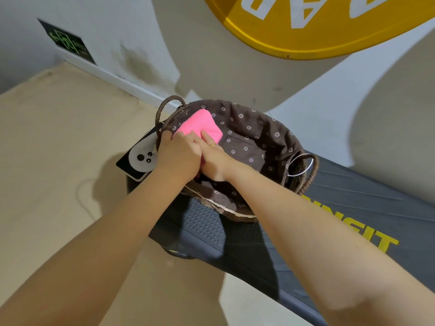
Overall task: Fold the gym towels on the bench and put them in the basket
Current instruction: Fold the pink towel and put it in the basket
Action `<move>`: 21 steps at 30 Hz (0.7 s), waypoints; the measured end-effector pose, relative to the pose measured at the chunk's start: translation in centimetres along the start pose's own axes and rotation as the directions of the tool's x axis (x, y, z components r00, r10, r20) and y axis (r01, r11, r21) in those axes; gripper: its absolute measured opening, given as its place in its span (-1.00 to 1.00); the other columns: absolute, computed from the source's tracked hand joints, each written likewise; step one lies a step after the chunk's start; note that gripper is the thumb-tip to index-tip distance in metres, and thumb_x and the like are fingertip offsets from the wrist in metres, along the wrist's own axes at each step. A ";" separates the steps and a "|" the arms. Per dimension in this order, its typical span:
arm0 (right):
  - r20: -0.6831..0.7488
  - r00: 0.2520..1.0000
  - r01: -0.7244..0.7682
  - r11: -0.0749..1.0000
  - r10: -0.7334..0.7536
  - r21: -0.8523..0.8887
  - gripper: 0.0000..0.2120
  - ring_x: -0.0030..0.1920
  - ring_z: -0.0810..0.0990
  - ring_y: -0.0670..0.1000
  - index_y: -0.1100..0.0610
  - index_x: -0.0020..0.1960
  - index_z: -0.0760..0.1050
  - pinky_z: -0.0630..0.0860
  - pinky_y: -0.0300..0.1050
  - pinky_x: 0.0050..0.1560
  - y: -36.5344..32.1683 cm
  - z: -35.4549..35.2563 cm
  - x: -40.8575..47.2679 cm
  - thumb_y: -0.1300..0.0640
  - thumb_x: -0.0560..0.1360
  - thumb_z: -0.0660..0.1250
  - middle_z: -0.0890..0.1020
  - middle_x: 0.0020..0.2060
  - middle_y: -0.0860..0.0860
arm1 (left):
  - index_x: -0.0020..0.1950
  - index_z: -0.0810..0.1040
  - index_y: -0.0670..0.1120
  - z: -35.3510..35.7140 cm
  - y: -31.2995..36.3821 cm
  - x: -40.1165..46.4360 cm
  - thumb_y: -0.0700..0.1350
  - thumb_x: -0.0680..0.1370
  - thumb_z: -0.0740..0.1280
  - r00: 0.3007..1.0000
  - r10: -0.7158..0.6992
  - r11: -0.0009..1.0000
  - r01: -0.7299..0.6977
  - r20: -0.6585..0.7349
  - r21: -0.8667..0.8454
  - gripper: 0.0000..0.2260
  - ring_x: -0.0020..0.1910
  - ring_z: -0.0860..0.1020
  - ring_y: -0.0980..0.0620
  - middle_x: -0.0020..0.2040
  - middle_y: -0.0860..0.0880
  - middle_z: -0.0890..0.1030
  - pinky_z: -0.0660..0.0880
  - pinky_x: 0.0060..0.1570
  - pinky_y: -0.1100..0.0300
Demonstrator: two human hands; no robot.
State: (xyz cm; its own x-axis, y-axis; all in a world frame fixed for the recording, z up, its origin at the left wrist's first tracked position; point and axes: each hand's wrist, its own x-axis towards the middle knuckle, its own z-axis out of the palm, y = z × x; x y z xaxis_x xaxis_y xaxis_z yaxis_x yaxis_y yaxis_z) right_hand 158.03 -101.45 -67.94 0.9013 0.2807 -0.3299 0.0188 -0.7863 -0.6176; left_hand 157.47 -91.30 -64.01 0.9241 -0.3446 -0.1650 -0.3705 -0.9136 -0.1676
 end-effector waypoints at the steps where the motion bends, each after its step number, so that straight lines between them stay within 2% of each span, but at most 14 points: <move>1: 0.003 1.000 0.001 1.000 -0.001 -0.007 -0.25 0.53 -0.09 0.23 0.02 0.54 -0.15 -0.02 0.01 0.52 0.1 -0.1 0.0 0.34 0.48 0.13 -0.15 0.54 0.14 | 0.18 0.46 -0.14 -0.1 0.0 -0.2 -0.18 0.60 0.04 0.998 0.018 0.998 -0.021 0.059 0.054 -0.74 0.23 0.35 -0.11 0.17 -0.09 0.47 0.19 0.26 0.03; 5: 0.032 0.999 -0.013 1.000 0.013 0.007 -0.28 0.54 -0.08 0.14 0.10 0.54 -0.09 -0.03 -0.15 0.48 0.1 -0.7 -0.6 0.42 0.47 0.08 -0.16 0.53 0.16 | 0.14 0.51 -0.09 -0.7 -0.2 -0.4 -0.14 0.60 0.02 0.966 0.037 0.988 -0.075 0.255 0.137 -0.70 0.20 0.39 -0.09 0.14 -0.07 0.53 0.20 0.29 -0.02; 7: 0.023 1.000 -0.022 0.999 0.021 0.031 -0.31 0.55 -0.08 0.08 0.14 0.54 -0.03 -0.05 -0.24 0.43 -0.1 -1.0 -0.9 0.43 0.47 0.07 -0.11 0.53 0.17 | 0.19 0.48 -0.08 -0.6 0.0 -0.1 -0.11 0.60 0.03 0.964 0.035 0.990 -0.069 0.264 0.122 -0.71 0.23 0.37 -0.09 0.17 -0.07 0.52 0.18 0.30 0.00; 9: -0.038 0.999 -0.025 0.996 0.029 0.086 -0.37 0.54 0.01 0.10 0.20 0.52 0.07 0.00 -0.24 0.42 -0.4 -1.7 -1.7 0.42 0.47 0.08 0.02 0.53 0.19 | 0.21 0.48 -0.08 -0.5 0.4 -0.3 -0.07 0.60 0.01 0.985 0.042 0.998 -0.050 0.168 0.044 -0.68 0.23 0.37 -0.11 0.16 -0.08 0.53 0.18 0.28 0.04; 10: -0.088 0.996 -0.016 0.995 0.025 0.103 -0.40 0.52 0.07 0.12 0.23 0.50 0.13 0.04 -0.24 0.40 -0.4 -2.1 -2.3 0.43 0.47 0.09 0.10 0.51 0.20 | 0.19 0.50 -0.10 -0.3 0.6 -0.4 -0.05 0.57 -0.02 0.997 0.049 0.999 -0.049 0.065 0.000 -0.63 0.23 0.38 -0.13 0.13 -0.09 0.55 0.16 0.26 0.05; 11: -0.144 0.989 -0.012 0.994 0.027 0.105 -0.42 0.51 0.11 0.12 0.25 0.48 0.16 0.06 -0.25 0.38 -0.3 -2.7 -3.0 0.43 0.47 0.08 0.16 0.50 0.19 | 0.16 0.54 -0.11 -0.2 0.9 -0.5 -0.03 0.51 -0.03 0.993 0.071 0.996 -0.076 -0.097 -0.040 -0.57 0.23 0.41 -0.13 0.10 -0.10 0.57 0.15 0.22 0.06; 12: -0.206 0.978 -0.012 0.995 0.032 0.100 -0.43 0.51 0.13 0.09 0.23 0.49 0.16 0.04 -0.28 0.36 -0.1 -3.4 -3.9 0.43 0.49 0.08 0.18 0.49 0.15 | 0.14 0.57 -0.11 -0.4 1.2 -0.5 -0.03 0.48 -0.01 0.971 0.099 0.993 -0.111 -0.219 -0.043 -0.56 0.22 0.43 -0.12 0.10 -0.10 0.59 0.14 0.19 0.05; 13: -0.269 0.962 -0.014 0.996 0.038 0.088 -0.44 0.50 0.15 0.07 0.22 0.49 0.15 0.03 -0.32 0.36 0.1 -4.0 -5.0 0.42 0.51 0.07 0.21 0.49 0.13 | 0.18 0.56 -0.11 -0.9 1.6 -0.5 -0.03 0.50 0.03 0.951 0.127 0.989 -0.144 -0.283 -0.040 -0.59 0.25 0.43 -0.11 0.16 -0.10 0.57 0.14 0.20 0.06; 14: -0.327 0.944 -0.019 0.997 0.041 0.069 -0.46 0.48 0.20 0.05 0.21 0.49 0.17 0.06 -0.31 0.36 0.4 -4.7 -6.1 0.40 0.52 0.08 0.25 0.48 0.11 | 0.27 0.49 -0.10 -1.6 2.1 -0.7 -0.05 0.54 0.09 0.952 0.155 0.979 -0.183 -0.263 -0.085 -0.63 0.33 0.36 -0.10 0.28 -0.10 0.49 0.14 0.25 0.05; 16: -0.429 0.902 -0.044 0.999 0.043 0.006 -0.50 0.40 0.35 0.09 0.21 0.45 0.25 0.21 -0.17 0.37 1.0 -5.9 -8.7 0.36 0.52 0.11 0.39 0.40 0.13 | 0.40 0.33 -0.10 -2.8 3.5 -1.0 -0.08 0.57 0.14 0.959 0.212 0.944 -0.251 -0.189 -0.213 -0.61 0.42 0.21 -0.08 0.42 -0.08 0.32 0.13 0.34 0.03; 18: -0.532 0.846 -0.094 0.990 0.023 -0.106 -0.57 0.28 0.45 0.15 0.19 0.36 0.37 0.37 -0.01 0.28 1.6 -6.9 -11.5 0.32 0.50 0.11 0.53 0.26 0.13 | 0.40 0.33 -0.12 -4.1 5.1 -1.8 -0.11 0.56 0.16 0.928 0.254 0.910 -0.325 -0.273 -0.258 -0.60 0.36 0.31 -0.13 0.40 -0.09 0.35 0.25 0.27 -0.01; 21: -0.680 0.733 -0.200 0.948 -0.022 -0.246 -0.59 0.15 0.50 0.22 0.18 0.18 0.49 0.36 0.05 0.15 2.8 -7.8 -16.4 0.22 0.40 0.06 0.62 0.05 0.13 | 0.33 0.40 -0.14 -5.5 8.4 -3.2 -0.12 0.54 0.18 0.884 0.288 0.858 -0.409 -0.368 -0.310 -0.63 0.13 0.51 -0.21 0.27 -0.12 0.45 0.46 -0.03 -0.04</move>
State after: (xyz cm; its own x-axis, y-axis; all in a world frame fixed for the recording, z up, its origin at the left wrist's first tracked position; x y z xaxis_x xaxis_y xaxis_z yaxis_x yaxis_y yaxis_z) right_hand 146.70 -112.53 -58.68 0.9544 -0.1511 0.2575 -0.0555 -0.9373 -0.3441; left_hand 151.95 -99.03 -59.58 0.7445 -0.6472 0.1640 -0.6670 -0.7104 0.2246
